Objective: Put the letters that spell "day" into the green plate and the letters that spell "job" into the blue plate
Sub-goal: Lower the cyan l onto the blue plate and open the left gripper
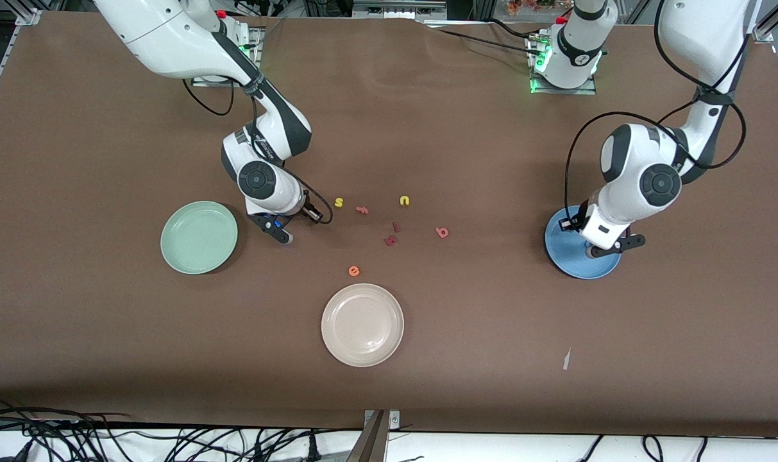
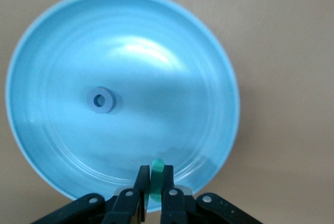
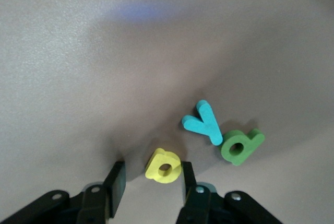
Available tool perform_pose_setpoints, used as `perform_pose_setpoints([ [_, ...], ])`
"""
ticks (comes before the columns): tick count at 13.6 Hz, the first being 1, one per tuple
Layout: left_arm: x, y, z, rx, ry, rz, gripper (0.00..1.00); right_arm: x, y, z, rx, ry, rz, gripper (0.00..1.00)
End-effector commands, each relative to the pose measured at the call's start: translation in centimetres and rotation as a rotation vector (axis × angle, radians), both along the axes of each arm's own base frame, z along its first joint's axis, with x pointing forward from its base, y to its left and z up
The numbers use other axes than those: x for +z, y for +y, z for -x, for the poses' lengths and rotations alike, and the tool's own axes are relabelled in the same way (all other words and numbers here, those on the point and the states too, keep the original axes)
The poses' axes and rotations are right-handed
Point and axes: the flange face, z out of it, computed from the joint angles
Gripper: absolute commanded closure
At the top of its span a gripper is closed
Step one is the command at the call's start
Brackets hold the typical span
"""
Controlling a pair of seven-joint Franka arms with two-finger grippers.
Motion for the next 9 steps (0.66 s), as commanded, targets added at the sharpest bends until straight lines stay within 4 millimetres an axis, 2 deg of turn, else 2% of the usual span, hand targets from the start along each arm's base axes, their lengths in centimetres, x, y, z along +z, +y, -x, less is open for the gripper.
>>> perform_pose_setpoints([
  [1,0.5,0.4,-0.1,-0.089,-0.020,0.032,0.23,0.0,-0.4,0.1,0.016,-0.017,0.017,0.48],
  [2,1.3,0.4,-0.7,-0.083,-0.036,0.033,0.00,-0.1,-0.6,0.0,0.012,-0.017,0.020,0.47],
  [4,3.5,0.0,-2.3,-0.044,-0.004,0.035,0.00,-0.1,-0.7,-0.1,0.021,-0.022,0.026,0.47],
  [6,5.4,-2.1,-3.9,0.123,0.020,0.044,0.00,-0.3,-0.9,0.0,0.023,-0.021,0.028,0.50],
  [9,4.6,-11.3,-4.6,0.306,0.032,0.034,0.00,-0.3,-1.0,0.0,0.023,-0.021,0.032,0.63],
])
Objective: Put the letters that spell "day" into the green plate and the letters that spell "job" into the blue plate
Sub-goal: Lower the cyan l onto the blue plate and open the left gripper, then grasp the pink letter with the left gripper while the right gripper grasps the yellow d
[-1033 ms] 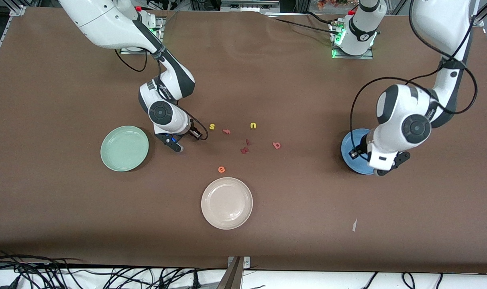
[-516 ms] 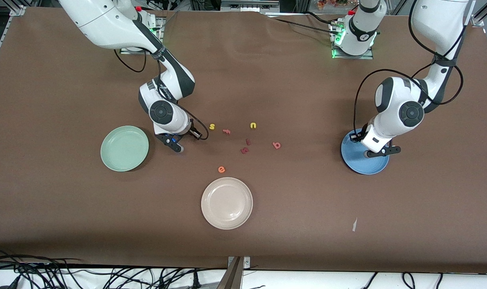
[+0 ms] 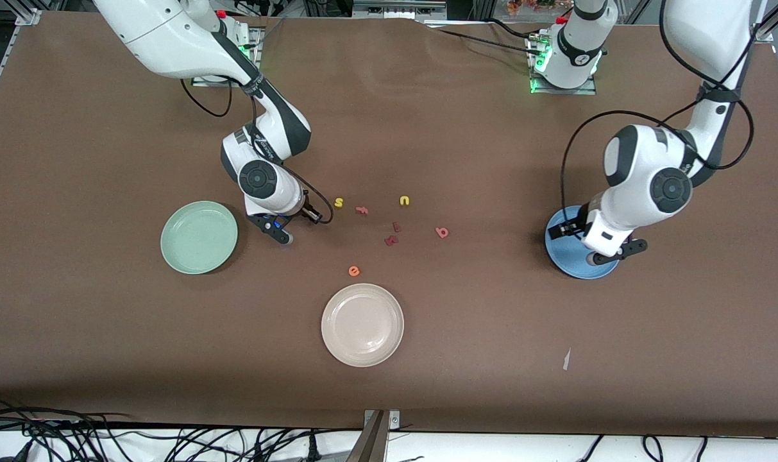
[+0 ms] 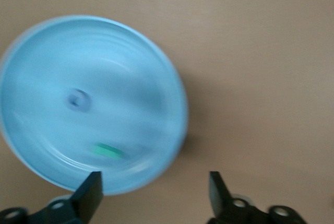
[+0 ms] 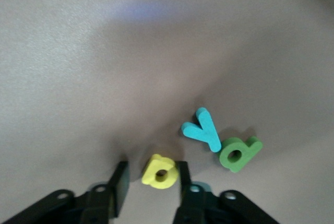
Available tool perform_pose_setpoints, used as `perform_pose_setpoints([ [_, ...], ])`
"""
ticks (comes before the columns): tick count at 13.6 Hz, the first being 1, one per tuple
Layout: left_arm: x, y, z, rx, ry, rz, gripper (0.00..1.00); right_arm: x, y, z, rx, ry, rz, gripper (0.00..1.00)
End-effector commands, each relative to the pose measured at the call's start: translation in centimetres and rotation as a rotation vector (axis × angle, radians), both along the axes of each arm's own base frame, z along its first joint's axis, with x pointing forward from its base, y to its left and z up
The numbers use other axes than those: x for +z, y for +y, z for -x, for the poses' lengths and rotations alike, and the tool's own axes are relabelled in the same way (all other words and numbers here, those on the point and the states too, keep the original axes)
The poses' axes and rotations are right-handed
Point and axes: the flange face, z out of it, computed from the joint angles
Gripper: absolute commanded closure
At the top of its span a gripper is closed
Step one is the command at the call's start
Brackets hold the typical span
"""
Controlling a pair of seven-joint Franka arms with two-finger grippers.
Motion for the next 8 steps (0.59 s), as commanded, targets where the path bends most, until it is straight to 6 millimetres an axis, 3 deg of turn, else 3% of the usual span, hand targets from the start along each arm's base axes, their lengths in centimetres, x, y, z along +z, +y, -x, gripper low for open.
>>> perform_pose_setpoints([
  [1,-0.6,-8.4,-0.6,0.173,0.025,-0.016,0.00,-0.5,-0.9,0.2,0.008,-0.006,0.024,0.67],
  [5,-2.3,-17.1,0.0,0.318,-0.016,-0.020,0.00,-0.4,-0.9,0.2,0.010,-0.008,0.023,0.84],
  [8,-5.0,-21.7,1.9,0.307,-0.036,-0.020,0.00,1.3,-1.5,-1.0,0.059,-0.030,0.015,0.84],
])
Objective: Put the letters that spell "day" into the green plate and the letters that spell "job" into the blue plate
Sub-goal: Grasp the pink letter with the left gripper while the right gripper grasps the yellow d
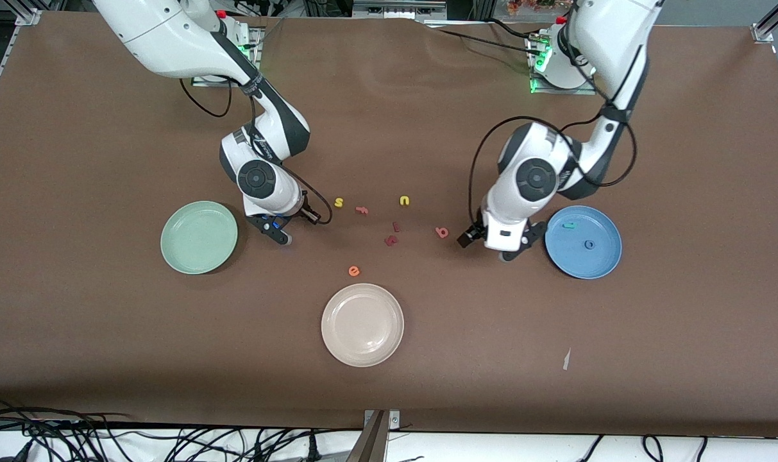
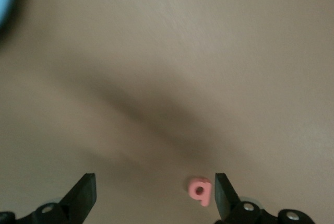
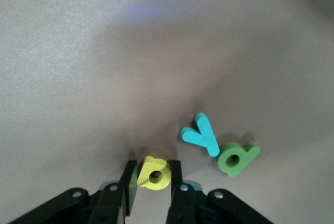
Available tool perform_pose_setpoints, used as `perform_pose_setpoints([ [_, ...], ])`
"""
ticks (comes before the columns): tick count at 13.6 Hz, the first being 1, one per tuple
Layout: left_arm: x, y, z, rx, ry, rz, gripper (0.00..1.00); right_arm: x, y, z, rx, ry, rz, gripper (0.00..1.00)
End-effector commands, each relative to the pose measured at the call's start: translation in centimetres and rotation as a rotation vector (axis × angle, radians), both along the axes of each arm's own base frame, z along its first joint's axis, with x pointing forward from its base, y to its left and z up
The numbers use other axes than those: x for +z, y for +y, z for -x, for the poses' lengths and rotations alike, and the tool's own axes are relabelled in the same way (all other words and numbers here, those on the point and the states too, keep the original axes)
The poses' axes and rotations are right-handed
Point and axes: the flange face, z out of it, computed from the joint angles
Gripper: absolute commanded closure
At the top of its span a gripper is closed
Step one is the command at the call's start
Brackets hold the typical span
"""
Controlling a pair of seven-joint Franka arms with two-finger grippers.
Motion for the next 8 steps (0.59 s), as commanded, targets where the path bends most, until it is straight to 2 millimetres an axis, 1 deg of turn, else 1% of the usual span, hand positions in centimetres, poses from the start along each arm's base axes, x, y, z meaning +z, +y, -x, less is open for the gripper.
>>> perform_pose_setpoints([
  [1,-2.6,-3.4,0.3,-0.015,-0.011,0.000,0.00,2.2,-2.4,-1.6,0.068,-0.004,0.031,0.84],
  [2,-3.6,-5.1,0.7,-0.060,-0.019,-0.016,0.00,3.5,-3.2,-2.6,0.099,0.025,0.050,0.84],
  [4,-5.0,-6.9,0.2,-0.076,-0.028,-0.021,0.00,6.0,-4.3,-4.2,0.135,0.072,0.076,0.84],
  [5,-5.8,-7.3,0.5,-0.079,-0.020,-0.026,0.00,6.7,-4.9,-4.5,0.165,0.083,0.080,0.84],
  [7,-6.7,-7.3,0.7,-0.082,-0.009,-0.034,0.04,7.2,-7.8,-5.2,0.229,0.085,0.081,0.84],
  [8,-6.9,-7.4,0.8,-0.084,-0.006,-0.035,0.07,7.1,-9.7,-5.6,0.254,0.091,0.086,0.84],
])
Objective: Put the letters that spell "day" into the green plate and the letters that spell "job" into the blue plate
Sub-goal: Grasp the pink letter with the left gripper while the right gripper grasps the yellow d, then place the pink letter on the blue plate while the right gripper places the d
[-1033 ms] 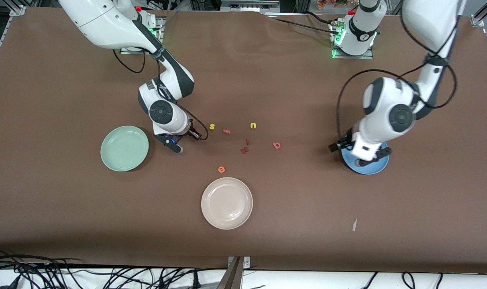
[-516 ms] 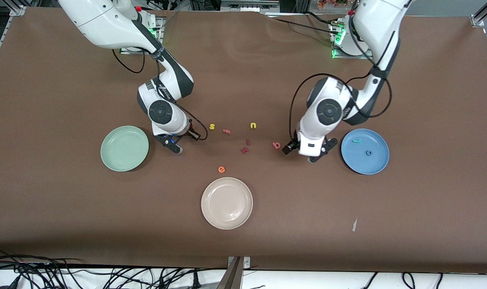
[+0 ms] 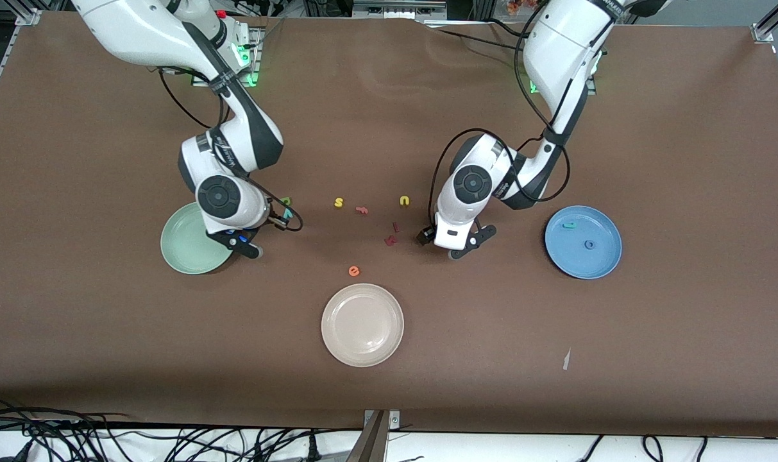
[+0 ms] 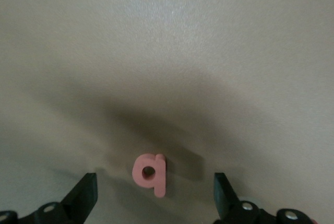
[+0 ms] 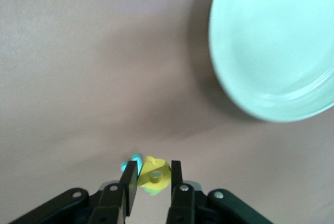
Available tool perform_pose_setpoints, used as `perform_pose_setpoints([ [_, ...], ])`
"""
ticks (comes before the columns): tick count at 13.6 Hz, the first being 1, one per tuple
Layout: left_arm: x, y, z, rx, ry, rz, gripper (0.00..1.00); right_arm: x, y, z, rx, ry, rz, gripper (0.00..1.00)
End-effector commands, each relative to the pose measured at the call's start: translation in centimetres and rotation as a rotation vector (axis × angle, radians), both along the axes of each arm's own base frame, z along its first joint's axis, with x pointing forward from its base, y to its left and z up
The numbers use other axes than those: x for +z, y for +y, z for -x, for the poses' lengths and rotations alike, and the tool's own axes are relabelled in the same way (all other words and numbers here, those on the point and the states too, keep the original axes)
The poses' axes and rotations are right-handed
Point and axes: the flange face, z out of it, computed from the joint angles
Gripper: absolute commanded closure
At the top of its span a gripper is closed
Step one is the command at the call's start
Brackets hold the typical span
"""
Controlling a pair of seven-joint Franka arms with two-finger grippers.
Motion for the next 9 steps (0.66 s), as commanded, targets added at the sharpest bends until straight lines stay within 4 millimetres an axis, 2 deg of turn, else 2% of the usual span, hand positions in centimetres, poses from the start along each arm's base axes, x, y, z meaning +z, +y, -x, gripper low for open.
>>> perform_pose_setpoints([
  [1,-0.4,-0.3,-0.5,-0.004,-0.013,-0.022,0.13,-0.1,-4.3,-0.4,0.085,0.024,0.012,0.84],
  [2,-0.4,-0.3,-0.6,-0.001,-0.013,-0.022,0.21,-0.3,-6.1,-0.6,0.107,0.030,0.011,0.84],
  [5,-0.4,-0.2,-0.5,0.012,-0.009,-0.026,0.66,-1.5,-11.8,-1.3,0.183,0.041,0.001,0.83],
  [7,-0.4,-0.1,-0.6,0.013,-0.009,-0.026,0.89,-1.9,-13.1,-1.0,0.193,0.038,-0.003,0.79],
  [8,-0.5,0.1,-0.6,0.016,-0.008,-0.028,0.96,-2.0,-13.1,-0.9,0.185,0.034,-0.004,0.52],
  [9,-0.5,0.1,-0.6,0.016,-0.007,-0.029,1.00,-2.0,-13.0,-1.0,0.158,0.033,-0.021,0.32],
])
